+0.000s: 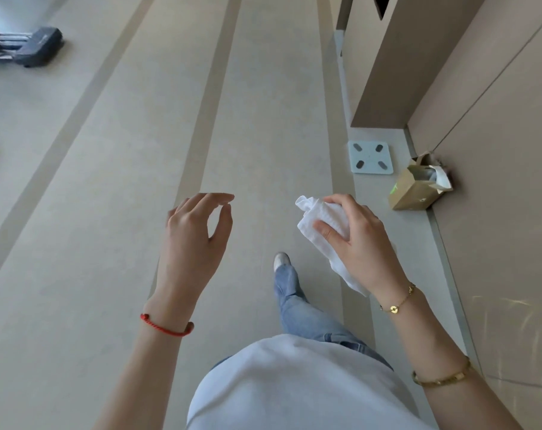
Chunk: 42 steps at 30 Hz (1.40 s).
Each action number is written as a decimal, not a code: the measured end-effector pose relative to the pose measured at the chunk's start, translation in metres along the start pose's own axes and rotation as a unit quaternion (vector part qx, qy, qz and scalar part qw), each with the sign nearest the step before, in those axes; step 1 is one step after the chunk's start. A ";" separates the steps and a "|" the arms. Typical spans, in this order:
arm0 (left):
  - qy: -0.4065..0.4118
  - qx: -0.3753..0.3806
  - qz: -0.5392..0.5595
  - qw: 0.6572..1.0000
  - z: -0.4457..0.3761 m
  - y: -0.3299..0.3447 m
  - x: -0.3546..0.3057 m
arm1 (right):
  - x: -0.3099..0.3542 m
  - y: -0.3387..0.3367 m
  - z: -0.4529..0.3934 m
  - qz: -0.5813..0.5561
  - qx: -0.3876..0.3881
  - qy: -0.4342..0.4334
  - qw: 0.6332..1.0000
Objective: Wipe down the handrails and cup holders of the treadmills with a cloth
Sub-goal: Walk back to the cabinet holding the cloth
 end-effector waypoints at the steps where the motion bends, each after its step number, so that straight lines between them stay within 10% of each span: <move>1: -0.001 0.002 0.000 1.000 -0.016 0.006 0.012 | 0.001 0.005 -0.022 0.000 0.000 0.001 1.000; 22: -0.032 0.007 -0.013 0.999 -0.450 0.122 0.247 | 0.076 0.068 -0.529 -0.021 0.043 0.006 0.999; 42: 0.147 0.105 0.084 0.980 -0.927 0.347 0.371 | 0.035 0.031 -0.967 -0.021 -0.088 0.127 0.988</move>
Point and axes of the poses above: each hand's wrist, its own z-axis away from the middle knuckle, its own y-axis out of the palm, x = y × z, the point moved 7 cm from there along -z, towards the middle knuckle, and after that the axes turned 9 degrees about y, right-handed, at the moved point
